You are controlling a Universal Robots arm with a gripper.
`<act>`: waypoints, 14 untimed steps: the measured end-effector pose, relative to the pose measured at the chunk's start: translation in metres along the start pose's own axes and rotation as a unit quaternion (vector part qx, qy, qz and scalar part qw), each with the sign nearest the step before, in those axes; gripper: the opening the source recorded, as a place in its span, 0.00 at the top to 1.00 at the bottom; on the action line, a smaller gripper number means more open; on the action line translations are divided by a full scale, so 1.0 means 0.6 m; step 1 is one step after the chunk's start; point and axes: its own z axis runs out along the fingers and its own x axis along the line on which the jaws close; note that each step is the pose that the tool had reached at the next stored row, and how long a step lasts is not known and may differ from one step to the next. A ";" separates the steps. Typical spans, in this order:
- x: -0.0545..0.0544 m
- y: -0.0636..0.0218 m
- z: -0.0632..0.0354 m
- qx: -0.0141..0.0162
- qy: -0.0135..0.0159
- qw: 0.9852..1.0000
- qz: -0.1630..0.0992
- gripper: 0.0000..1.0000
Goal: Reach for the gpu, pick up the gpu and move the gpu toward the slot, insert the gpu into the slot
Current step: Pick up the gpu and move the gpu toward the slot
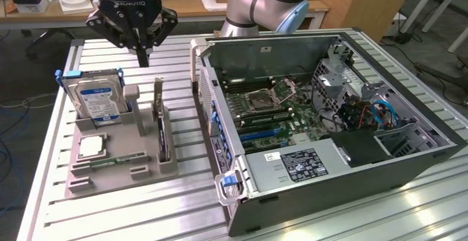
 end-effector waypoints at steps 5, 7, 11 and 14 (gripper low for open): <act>0.000 0.000 0.000 0.000 0.000 1.000 0.000 0.83; 0.000 0.000 0.000 0.000 0.000 1.000 0.000 0.77; 0.000 0.000 0.000 0.000 0.000 1.000 0.000 0.59; 0.001 0.000 0.000 0.000 0.000 1.000 0.000 0.47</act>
